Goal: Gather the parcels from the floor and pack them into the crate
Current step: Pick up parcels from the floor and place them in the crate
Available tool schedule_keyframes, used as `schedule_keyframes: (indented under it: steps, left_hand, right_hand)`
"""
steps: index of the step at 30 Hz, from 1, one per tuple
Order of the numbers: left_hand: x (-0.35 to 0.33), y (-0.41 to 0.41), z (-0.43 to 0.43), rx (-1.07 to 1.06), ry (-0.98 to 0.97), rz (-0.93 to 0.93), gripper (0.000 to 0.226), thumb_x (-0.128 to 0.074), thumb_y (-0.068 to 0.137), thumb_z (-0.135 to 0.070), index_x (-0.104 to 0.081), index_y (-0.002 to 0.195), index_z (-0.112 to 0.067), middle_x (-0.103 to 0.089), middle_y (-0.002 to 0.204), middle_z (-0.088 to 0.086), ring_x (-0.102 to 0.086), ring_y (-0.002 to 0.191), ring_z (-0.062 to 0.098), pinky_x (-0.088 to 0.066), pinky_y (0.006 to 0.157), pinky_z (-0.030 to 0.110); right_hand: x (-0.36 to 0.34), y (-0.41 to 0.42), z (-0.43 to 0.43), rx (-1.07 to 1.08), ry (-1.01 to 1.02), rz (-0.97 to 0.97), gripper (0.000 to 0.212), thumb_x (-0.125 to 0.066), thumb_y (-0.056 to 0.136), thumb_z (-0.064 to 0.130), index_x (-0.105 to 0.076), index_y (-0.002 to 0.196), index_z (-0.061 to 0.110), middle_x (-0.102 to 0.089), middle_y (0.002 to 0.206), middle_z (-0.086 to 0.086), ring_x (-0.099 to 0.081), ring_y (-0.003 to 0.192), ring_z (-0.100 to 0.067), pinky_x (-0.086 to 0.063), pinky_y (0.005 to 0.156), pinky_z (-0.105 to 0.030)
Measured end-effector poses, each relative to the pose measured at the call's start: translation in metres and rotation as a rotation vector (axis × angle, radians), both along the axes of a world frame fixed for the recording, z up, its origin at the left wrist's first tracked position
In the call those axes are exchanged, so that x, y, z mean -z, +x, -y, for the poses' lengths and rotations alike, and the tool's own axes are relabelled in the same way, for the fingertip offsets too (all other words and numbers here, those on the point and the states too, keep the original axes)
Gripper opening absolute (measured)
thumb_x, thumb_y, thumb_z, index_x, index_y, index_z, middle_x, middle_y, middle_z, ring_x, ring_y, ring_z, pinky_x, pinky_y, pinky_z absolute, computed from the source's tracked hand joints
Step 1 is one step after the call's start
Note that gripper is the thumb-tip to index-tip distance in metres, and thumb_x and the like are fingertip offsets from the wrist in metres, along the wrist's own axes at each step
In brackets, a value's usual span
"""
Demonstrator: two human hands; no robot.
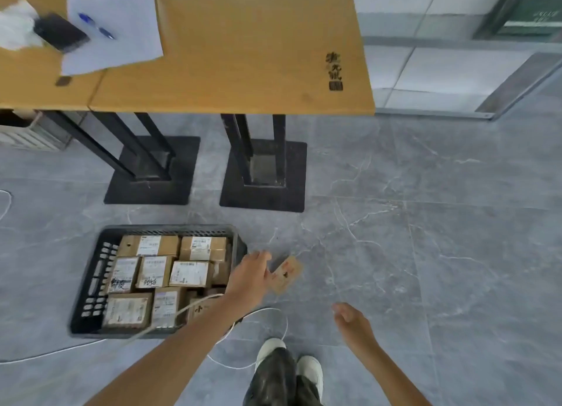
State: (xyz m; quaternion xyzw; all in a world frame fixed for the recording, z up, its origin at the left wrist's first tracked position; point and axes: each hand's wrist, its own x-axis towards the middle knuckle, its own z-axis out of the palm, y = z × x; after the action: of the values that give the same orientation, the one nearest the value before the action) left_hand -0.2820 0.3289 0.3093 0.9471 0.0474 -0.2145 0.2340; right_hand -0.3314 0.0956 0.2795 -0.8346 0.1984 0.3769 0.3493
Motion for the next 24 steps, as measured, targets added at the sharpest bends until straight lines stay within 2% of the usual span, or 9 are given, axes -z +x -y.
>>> schedule_keyframes:
  steps: [2, 4, 8, 10, 12, 14, 16, 20, 24]
  left_hand:
    - [0.100, 0.010, 0.007, -0.025, -0.006, -0.031, 0.024, -0.046, 0.094, -0.016, -0.054, 0.116, -0.011, -0.060, 0.115, 0.007, -0.059, 0.102, 0.024, -0.051, 0.083, 0.041]
    - [0.196, 0.017, 0.014, -0.042, -0.016, -0.072, 0.023, -0.045, 0.093, -0.015, -0.055, 0.113, -0.009, -0.061, 0.110, 0.012, -0.059, 0.100, 0.029, -0.050, 0.081, 0.042]
    - [0.360, 0.023, 0.032, -0.151, -0.089, -0.177, 0.031, -0.049, 0.091, -0.025, -0.054, 0.118, -0.011, -0.062, 0.109, 0.016, -0.061, 0.098, 0.030, -0.048, 0.080, 0.043]
    - [0.431, 0.022, 0.038, -0.074, -0.016, -0.205, 0.058, -0.059, 0.086, -0.030, -0.039, 0.137, -0.013, -0.051, 0.132, 0.013, -0.052, 0.117, 0.031, -0.045, 0.096, 0.042]
    - [0.481, 0.016, 0.040, 0.043, 0.188, -0.234, 0.092, -0.066, 0.081, -0.039, -0.011, 0.149, -0.010, -0.026, 0.149, 0.019, -0.031, 0.135, 0.036, -0.029, 0.111, 0.042]
    - [0.503, 0.010, 0.042, 0.076, 0.389, -0.184, 0.110, -0.067, 0.078, -0.047, 0.005, 0.149, -0.006, -0.015, 0.151, 0.022, -0.023, 0.138, 0.036, -0.022, 0.113, 0.044]
    - [0.507, 0.009, 0.043, 0.055, 0.451, -0.112, 0.109, -0.069, 0.079, -0.043, 0.006, 0.149, -0.007, -0.020, 0.150, 0.018, -0.027, 0.135, 0.032, -0.027, 0.111, 0.042]
    - [0.465, 0.010, 0.046, 0.042, 0.372, -0.044, 0.099, -0.068, 0.080, -0.041, -0.004, 0.149, -0.011, -0.030, 0.143, 0.010, -0.034, 0.129, 0.026, -0.032, 0.105, 0.036]
    - [0.361, -0.003, 0.061, -0.014, 0.232, -0.039, 0.099, -0.067, 0.079, -0.048, -0.006, 0.148, -0.012, -0.032, 0.140, 0.008, -0.035, 0.128, 0.026, -0.034, 0.105, 0.038]
  right_hand:
    - [0.093, 0.013, -0.003, 0.044, 0.033, -0.062, 0.033, -0.040, 0.096, 0.013, -0.058, 0.123, 0.013, -0.060, 0.121, -0.009, -0.054, 0.094, -0.019, -0.044, 0.078, -0.027]
    - [0.181, 0.026, -0.010, 0.158, 0.099, -0.118, 0.032, -0.041, 0.095, 0.008, -0.058, 0.122, 0.002, -0.059, 0.123, -0.019, -0.057, 0.108, -0.033, -0.047, 0.088, -0.039]
    - [0.333, 0.043, -0.025, 0.286, 0.215, -0.231, 0.035, -0.042, 0.098, 0.006, -0.050, 0.130, -0.006, -0.055, 0.118, -0.028, -0.053, 0.115, -0.038, -0.043, 0.086, -0.037]
    - [0.393, 0.047, -0.033, 0.290, 0.301, -0.259, 0.034, -0.039, 0.098, 0.003, -0.046, 0.130, -0.008, -0.047, 0.132, -0.033, -0.049, 0.120, -0.039, -0.040, 0.091, -0.037]
    - [0.435, 0.053, -0.039, 0.382, 0.391, -0.329, 0.038, -0.039, 0.098, 0.001, -0.043, 0.136, 0.003, -0.042, 0.142, -0.022, -0.044, 0.127, -0.029, -0.036, 0.102, -0.035]
    - [0.459, 0.058, -0.045, 0.439, 0.479, -0.373, 0.044, -0.041, 0.095, -0.002, -0.040, 0.138, 0.009, -0.042, 0.143, -0.016, -0.039, 0.134, -0.027, -0.030, 0.110, -0.037]
    - [0.465, 0.064, -0.052, 0.415, 0.536, -0.410, 0.051, -0.042, 0.094, -0.004, -0.036, 0.142, 0.014, -0.042, 0.144, -0.010, -0.037, 0.134, -0.025, -0.030, 0.110, -0.038]
    - [0.422, 0.065, -0.060, 0.456, 0.563, -0.403, 0.056, -0.046, 0.093, -0.002, -0.033, 0.144, 0.020, -0.045, 0.140, -0.005, -0.042, 0.130, -0.023, -0.036, 0.104, -0.038]
    - [0.325, 0.051, -0.052, 0.530, 0.617, -0.336, 0.043, -0.044, 0.098, 0.015, -0.036, 0.140, 0.022, -0.056, 0.124, -0.003, -0.050, 0.119, -0.022, -0.039, 0.101, -0.041]
